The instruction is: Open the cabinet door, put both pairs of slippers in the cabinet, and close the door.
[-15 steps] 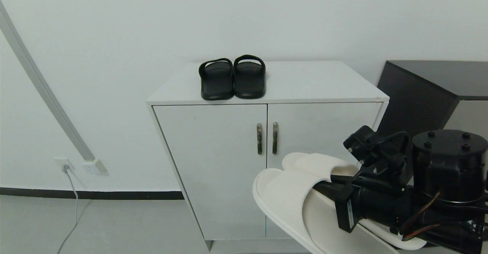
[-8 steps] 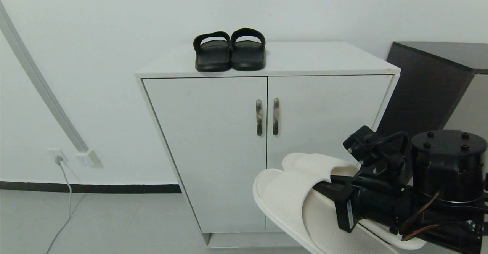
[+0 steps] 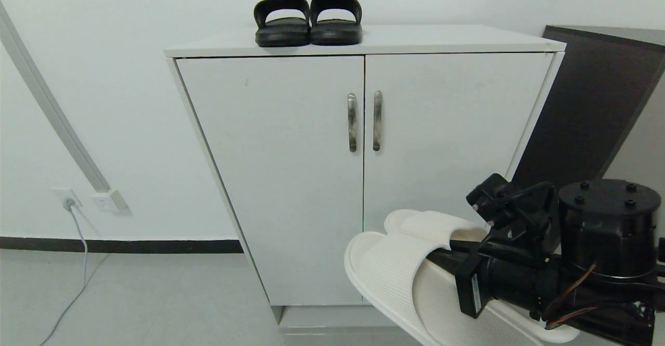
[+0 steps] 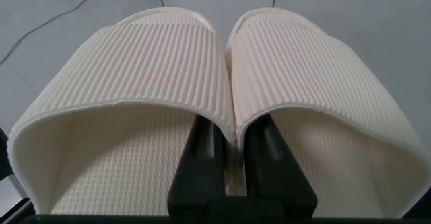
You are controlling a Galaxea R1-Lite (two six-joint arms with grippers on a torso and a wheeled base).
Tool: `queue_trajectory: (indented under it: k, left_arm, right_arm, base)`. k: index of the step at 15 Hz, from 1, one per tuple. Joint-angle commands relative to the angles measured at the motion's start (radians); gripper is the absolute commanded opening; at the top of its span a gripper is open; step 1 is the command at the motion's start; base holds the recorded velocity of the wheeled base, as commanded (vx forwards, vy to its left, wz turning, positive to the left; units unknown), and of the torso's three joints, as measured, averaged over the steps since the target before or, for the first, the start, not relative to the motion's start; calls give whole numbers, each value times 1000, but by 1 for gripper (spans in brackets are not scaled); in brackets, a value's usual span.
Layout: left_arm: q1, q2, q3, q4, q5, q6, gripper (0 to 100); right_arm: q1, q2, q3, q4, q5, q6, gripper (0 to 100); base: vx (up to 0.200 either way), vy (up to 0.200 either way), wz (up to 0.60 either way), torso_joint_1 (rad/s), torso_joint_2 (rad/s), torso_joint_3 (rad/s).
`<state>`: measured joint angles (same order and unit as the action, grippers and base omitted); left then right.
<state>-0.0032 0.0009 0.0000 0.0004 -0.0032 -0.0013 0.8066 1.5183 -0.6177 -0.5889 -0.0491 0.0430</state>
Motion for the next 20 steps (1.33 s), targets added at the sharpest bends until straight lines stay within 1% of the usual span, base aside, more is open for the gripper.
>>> queue_trajectory:
  k: [1,3,4,5,6,7,8,9,11,13,14,15,18,20]
  left_arm:
    - [0,1,0,0,0,0,100]
    - [0,-1,0,-2,0,4,100]
    - [0,1,-6,-3,-3,15,100]
    - [0,14,-29,-7,-8,12,100]
    - [-4,114,-143,9,-37,-57,100]
    - [-4,219,-195,10,-72,-85,100]
    - [-4,329,-235,-7,-115,-88,100]
    - [-4,426,-259,-51,-150,-92,100]
    - [-4,591,-264,-212,-222,-92,100]
    - [-6,703,-268,-332,-274,-92,100]
    - [-9,726,-272,-361,-288,-92,100]
    - [-27,777,-285,-402,-299,-92,100]
    - [-136,883,-348,-416,-299,-94,100]
    - [-202,949,-393,-422,-299,-114,100]
  right_arm:
    - [2,0,10,-8,0,0,0]
    - [2,0,13,-17,0,0,0]
    - [2,2,16,-19,-1,-2,0]
    - [2,0,19,-19,0,-2,0]
    - [2,0,21,-19,0,-2,0]
    - [3,2,21,-20,0,-3,0]
    - [3,2,24,-26,0,-15,0]
    - [3,0,30,-31,-1,-20,0]
    - [3,-1,32,-43,-1,-20,0]
    - [3,-6,35,-43,-1,-20,0]
    - [3,-6,36,-45,-1,-20,0]
    - [3,-7,38,-45,-1,-20,0]
    - [6,-6,41,-45,0,-20,0]
    - [6,-6,41,-55,0,-20,0]
  base:
    - [0,0,0,-2,183,178]
    - [0,0,0,0,83,78]
    - [0,0,0,0,0,0]
    - [0,0,0,0,0,0]
    - [0,0,0,0,0,0]
    - [0,0,0,0,0,0]
    - [0,0,0,0,0,0]
    - [0,0,0,0,0,0]
    - [0,0,0,0,0,0]
    - [0,0,0,0,0,0]
    - [0,0,0,0,0,0]
    - [0,0,0,0,0,0]
    - [0,0,0,0,0,0]
    - [0,0,0,0,0,0]
